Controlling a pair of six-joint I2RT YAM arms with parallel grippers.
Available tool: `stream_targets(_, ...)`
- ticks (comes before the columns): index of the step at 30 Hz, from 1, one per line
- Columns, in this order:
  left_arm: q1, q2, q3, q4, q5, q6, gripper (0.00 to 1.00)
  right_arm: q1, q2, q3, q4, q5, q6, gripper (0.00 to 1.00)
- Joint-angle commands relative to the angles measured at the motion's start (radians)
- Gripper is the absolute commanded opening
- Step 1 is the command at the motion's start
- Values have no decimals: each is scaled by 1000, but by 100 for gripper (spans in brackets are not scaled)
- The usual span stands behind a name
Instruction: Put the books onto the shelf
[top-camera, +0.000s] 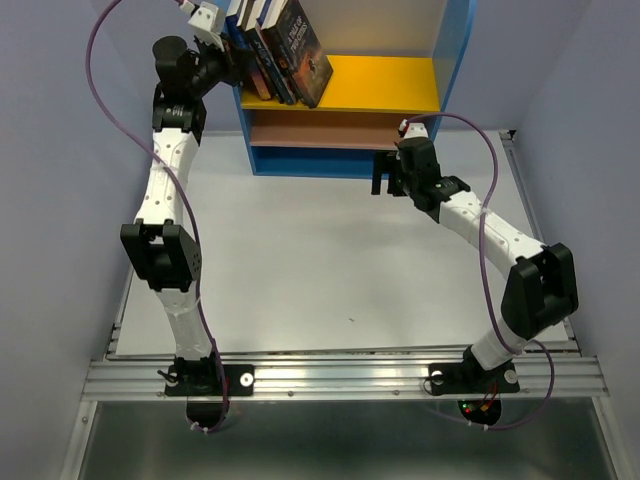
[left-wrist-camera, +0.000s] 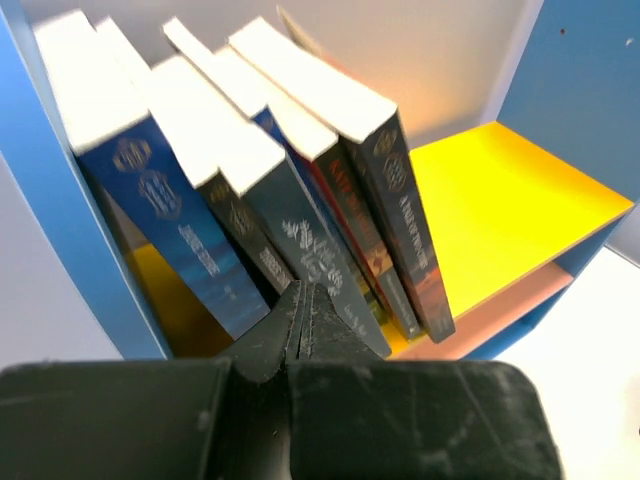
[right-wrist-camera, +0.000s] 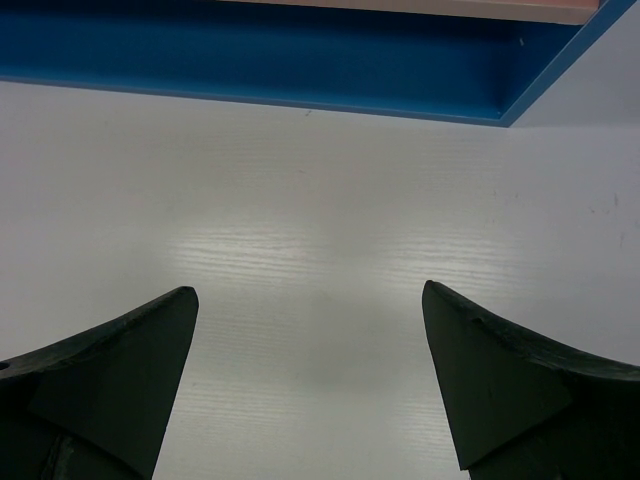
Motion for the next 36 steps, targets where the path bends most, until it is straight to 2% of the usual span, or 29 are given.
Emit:
stream_targets(1,1,13,116,45,20,-5,0,-5,3,43,10,18,-12,100)
stream_targets(21,10,136,270,62,-46,-26,0,-5,10,62,6,21,-18,100)
stream_targets(36,12,186,261,163,-37,-37,0,-5,5,61,-4,13,-18,100)
